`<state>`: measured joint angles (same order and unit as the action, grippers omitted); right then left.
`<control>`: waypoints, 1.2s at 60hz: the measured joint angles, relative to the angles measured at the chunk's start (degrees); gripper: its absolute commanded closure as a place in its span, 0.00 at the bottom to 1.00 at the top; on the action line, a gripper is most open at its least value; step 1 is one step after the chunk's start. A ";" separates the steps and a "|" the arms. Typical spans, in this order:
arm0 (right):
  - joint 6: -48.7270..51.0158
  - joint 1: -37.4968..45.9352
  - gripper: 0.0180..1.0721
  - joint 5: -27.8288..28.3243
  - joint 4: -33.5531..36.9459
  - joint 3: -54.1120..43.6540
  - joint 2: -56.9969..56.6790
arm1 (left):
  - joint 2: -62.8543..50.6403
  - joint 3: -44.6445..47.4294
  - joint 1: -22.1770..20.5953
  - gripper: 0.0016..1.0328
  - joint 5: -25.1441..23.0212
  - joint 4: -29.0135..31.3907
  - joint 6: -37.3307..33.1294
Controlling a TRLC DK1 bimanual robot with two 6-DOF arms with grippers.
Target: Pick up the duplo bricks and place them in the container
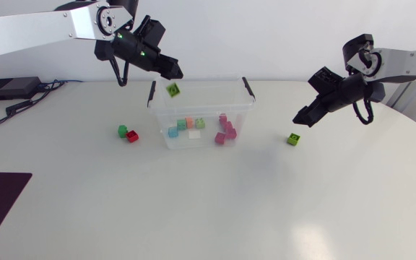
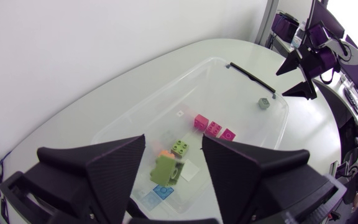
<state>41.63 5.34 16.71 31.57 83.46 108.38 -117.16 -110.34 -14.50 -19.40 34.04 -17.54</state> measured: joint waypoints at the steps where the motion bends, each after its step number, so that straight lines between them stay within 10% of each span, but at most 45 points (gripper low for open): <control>1: 0.33 0.04 0.06 0.00 0.42 0.66 0.61 | 0.00 -0.07 0.07 0.10 0.00 0.00 0.00; 31: 11.82 -0.42 0.06 -8.26 24.61 30.91 21.53 | 0.02 -3.61 15.26 0.08 0.63 11.32 -5.42; 72: 13.09 -2.80 0.11 -12.13 25.29 26.97 24.41 | -0.59 12.17 22.67 0.08 0.63 2.08 -8.48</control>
<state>54.72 2.55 4.58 56.86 110.43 132.79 -117.75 -98.17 8.16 -18.76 36.12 -26.02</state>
